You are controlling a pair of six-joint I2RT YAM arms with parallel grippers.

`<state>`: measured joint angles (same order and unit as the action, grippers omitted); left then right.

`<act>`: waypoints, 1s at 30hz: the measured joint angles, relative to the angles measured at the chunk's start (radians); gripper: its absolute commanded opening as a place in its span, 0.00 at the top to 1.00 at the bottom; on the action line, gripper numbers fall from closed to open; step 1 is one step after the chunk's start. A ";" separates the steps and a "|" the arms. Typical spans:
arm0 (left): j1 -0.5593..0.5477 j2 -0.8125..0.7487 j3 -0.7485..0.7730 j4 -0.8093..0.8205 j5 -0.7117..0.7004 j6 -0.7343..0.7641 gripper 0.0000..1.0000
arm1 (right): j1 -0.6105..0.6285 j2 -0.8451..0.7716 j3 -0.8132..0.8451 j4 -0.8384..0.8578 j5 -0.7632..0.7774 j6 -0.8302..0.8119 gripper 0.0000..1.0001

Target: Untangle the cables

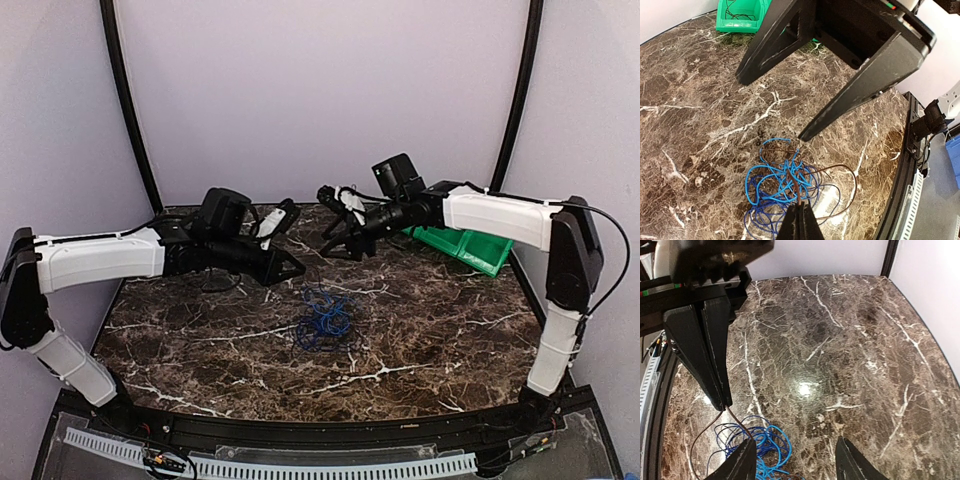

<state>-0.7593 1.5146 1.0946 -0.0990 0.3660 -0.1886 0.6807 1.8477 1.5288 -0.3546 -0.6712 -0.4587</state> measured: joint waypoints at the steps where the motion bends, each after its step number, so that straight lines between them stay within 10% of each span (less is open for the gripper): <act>1: 0.000 -0.006 -0.006 -0.002 0.005 0.002 1.00 | 0.003 0.010 0.000 0.001 -0.013 0.006 0.45; 10: 0.000 -0.082 -0.037 -0.008 -0.025 0.014 1.00 | 0.023 0.037 -0.048 -0.005 -0.213 0.024 0.36; 30: 0.000 -0.306 -0.047 0.003 -0.224 0.003 1.00 | 0.092 0.246 -0.103 0.161 -0.180 0.195 0.67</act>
<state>-0.7593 1.2087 1.0473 -0.0963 0.1421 -0.1852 0.7723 2.0933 1.4258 -0.1936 -0.8516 -0.2634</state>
